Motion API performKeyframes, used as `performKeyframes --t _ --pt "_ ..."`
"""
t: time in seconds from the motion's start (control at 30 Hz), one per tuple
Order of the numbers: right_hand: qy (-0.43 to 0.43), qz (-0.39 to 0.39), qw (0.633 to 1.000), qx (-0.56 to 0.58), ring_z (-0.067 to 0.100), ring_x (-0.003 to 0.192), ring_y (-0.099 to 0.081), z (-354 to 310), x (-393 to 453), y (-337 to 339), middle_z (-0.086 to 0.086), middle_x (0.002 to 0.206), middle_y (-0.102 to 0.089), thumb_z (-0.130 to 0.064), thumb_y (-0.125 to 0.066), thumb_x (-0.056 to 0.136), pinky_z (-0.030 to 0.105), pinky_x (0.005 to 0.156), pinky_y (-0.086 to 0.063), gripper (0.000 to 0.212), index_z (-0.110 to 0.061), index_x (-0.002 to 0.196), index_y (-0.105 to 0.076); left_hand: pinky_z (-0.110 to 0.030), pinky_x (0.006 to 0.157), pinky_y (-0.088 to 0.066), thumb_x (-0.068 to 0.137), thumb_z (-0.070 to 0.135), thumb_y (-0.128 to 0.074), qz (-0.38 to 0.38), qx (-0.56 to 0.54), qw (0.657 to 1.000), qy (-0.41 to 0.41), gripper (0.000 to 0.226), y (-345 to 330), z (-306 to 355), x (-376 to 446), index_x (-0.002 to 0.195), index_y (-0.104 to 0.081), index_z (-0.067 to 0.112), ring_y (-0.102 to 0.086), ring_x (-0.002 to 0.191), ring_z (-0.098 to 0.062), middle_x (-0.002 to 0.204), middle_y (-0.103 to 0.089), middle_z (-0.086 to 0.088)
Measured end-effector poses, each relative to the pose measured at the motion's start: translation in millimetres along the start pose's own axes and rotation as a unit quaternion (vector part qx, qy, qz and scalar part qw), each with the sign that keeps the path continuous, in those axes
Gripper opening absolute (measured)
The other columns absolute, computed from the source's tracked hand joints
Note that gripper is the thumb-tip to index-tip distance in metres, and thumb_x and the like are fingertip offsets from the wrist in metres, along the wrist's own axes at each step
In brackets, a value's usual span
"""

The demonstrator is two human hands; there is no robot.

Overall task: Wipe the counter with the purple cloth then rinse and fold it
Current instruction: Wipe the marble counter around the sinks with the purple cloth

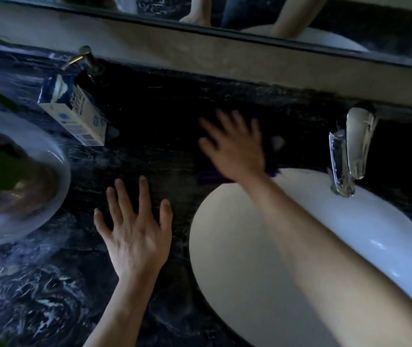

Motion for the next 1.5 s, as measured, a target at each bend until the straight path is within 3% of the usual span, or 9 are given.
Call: performKeyframes --t 0.13,0.27,0.43,0.5,0.73,0.93,1.2,1.33,1.5 --pt "-0.131 0.001 0.991 -0.011 0.028 0.155 -0.018 88.3 -25.0 10.0 -0.003 0.169 -0.023 -0.058 -0.024 0.101 0.058 0.125 -0.009 0.057 -0.045 0.156 -0.026 -0.059 0.124 -0.005 0.1 0.064 -0.011 0.004 -0.005 1.0 0.001 0.069 0.1 0.8 -0.8 0.162 -0.01 0.031 -0.003 0.158 -0.028 0.17 -0.006 -0.013" --pt "-0.205 -0.012 0.979 0.012 0.039 0.156 -0.008 45.2 -23.0 3.3 0.001 0.171 -0.014 -0.062 -0.024 0.098 0.065 0.121 -0.006 0.061 -0.047 0.157 -0.02 -0.063 0.122 -0.009 0.101 0.061 -0.014 0.002 0.011 1.0 -0.001 0.07 -1.1 4.8 0.9 0.161 -0.014 0.026 -0.006 0.157 -0.033 0.169 -0.009 -0.017" --pt "0.117 -0.063 0.991 0.005 0.037 0.156 -0.004 -108.5 -6.2 -14.1 -0.005 0.171 -0.013 -0.07 -0.028 0.095 0.064 0.121 -0.001 0.061 -0.055 0.154 -0.02 -0.062 0.122 -0.01 0.102 0.06 -0.01 -0.001 0.018 1.0 -0.002 0.069 -1.3 2.4 1.3 0.161 -0.015 0.025 -0.006 0.157 -0.032 0.169 -0.009 -0.016" --pt "0.16 -0.069 0.985 -0.008 0.03 0.157 -0.008 -110.2 -1.0 -19.1 -0.009 0.17 -0.017 -0.071 -0.024 0.095 0.06 0.122 -0.001 0.058 -0.058 0.152 -0.024 -0.061 0.123 -0.01 0.102 0.061 -0.01 0.004 0.011 1.0 -0.003 0.069 -0.5 0.0 1.5 0.161 -0.015 0.027 -0.006 0.157 -0.03 0.169 -0.009 -0.014" --pt "-0.134 0.005 0.991 -0.005 0.031 0.155 -0.019 80.5 -23.5 8.5 0.001 0.169 -0.024 -0.06 -0.023 0.1 0.057 0.124 -0.009 0.057 -0.046 0.155 -0.029 -0.059 0.123 -0.009 0.102 0.061 -0.009 0.009 -0.008 1.0 -0.004 0.067 -1.4 -2.5 1.2 0.161 -0.013 0.03 -0.005 0.157 -0.028 0.17 -0.008 -0.012" --pt "-0.196 -0.012 0.981 -0.006 0.04 0.156 -0.006 69.9 -24.1 4.5 0.009 0.171 -0.008 -0.059 -0.02 0.101 0.061 0.124 -0.003 0.059 -0.046 0.158 -0.016 -0.062 0.123 -0.007 0.102 0.06 -0.009 0.003 -0.019 1.0 -0.005 0.068 -0.8 3.2 1.2 0.161 -0.014 0.026 -0.004 0.157 -0.031 0.17 -0.007 -0.015" --pt "0.096 -0.072 0.992 -0.03 0.04 0.156 -0.001 -104.5 -19.3 -10.8 -0.001 0.172 -0.006 -0.067 -0.024 0.097 0.066 0.121 -0.003 0.06 -0.055 0.155 -0.012 -0.05 0.127 -0.003 0.104 0.053 -0.018 0.069 -0.223 0.972 0.001 0.065 17.2 -3.9 0.1 0.161 -0.016 0.022 -0.007 0.157 -0.015 0.17 -0.013 -0.001" --pt "0.208 -0.125 0.968 -0.069 0.041 0.155 0.009 -163.4 -91.9 -19.7 0.0 0.172 0.007 -0.062 -0.026 0.097 0.067 0.121 -0.001 0.067 -0.045 0.159 -0.008 -0.053 0.123 -0.023 0.104 0.033 -0.034 0.098 -0.361 0.927 -0.013 0.053 32.1 -28.9 -15.7 0.153 -0.039 0.013 -0.02 0.152 -0.01 0.161 -0.034 0.001" --pt "0.269 -0.167 0.948 0.005 0.039 0.156 0.006 -208.9 -227.9 -24.6 0.001 0.172 -0.007 -0.06 -0.04 0.094 0.065 0.121 0.001 0.07 -0.036 0.158 -0.025 -0.052 0.114 -0.039 0.098 0.023 -0.046 0.069 -0.319 0.945 -0.011 0.044 49.7 -84.0 -50.3 0.138 -0.057 0.008 -0.051 0.135 -0.031 0.142 -0.059 -0.011"
Point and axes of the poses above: each hand's wrist, its own x-axis towards the middle knuckle, its own y-axis out of the back of the hand, z = x × y, the point moved 6 cm from there along x, towards the middle knuckle
